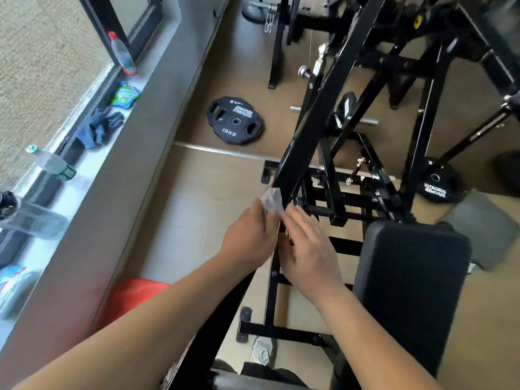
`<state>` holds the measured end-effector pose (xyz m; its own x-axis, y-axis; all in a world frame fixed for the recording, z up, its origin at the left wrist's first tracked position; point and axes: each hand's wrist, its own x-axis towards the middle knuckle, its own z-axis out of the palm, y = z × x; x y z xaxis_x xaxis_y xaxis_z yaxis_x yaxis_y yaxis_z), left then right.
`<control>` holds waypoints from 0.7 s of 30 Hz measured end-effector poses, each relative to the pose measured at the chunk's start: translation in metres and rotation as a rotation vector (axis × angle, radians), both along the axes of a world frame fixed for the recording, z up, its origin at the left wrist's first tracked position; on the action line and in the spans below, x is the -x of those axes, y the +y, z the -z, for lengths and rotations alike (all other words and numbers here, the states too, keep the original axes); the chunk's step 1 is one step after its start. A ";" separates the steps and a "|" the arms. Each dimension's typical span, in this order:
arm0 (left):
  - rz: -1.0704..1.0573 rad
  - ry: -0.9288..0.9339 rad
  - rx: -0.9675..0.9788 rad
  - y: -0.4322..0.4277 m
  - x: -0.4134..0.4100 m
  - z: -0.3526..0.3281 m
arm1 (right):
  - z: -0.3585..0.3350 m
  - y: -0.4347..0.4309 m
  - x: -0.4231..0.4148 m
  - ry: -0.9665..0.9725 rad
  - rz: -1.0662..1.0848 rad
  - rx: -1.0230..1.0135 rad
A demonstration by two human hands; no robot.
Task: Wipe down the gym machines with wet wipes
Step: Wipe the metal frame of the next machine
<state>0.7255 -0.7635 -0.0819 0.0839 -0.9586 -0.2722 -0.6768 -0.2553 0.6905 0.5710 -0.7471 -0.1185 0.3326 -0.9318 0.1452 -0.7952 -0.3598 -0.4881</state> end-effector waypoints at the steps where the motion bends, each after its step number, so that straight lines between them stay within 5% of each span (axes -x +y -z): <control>1: -0.015 -0.023 -0.042 -0.015 0.006 0.003 | -0.001 0.000 0.004 -0.005 0.019 -0.032; 6: 0.003 -0.117 -0.085 -0.052 0.017 0.007 | -0.004 0.001 0.020 -0.110 0.141 -0.264; 12: 0.160 -0.231 -0.147 0.052 -0.020 0.005 | -0.016 0.006 0.016 -0.173 0.075 -0.403; 21: 0.163 -0.505 0.045 0.017 0.013 0.019 | -0.015 0.019 0.005 -0.398 0.126 -0.323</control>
<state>0.7126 -0.7468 -0.1007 0.0424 -0.9799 -0.1949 -0.9562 -0.0963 0.2764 0.5658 -0.7282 -0.1032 0.1931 -0.9791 -0.0633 -0.5526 -0.0552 -0.8316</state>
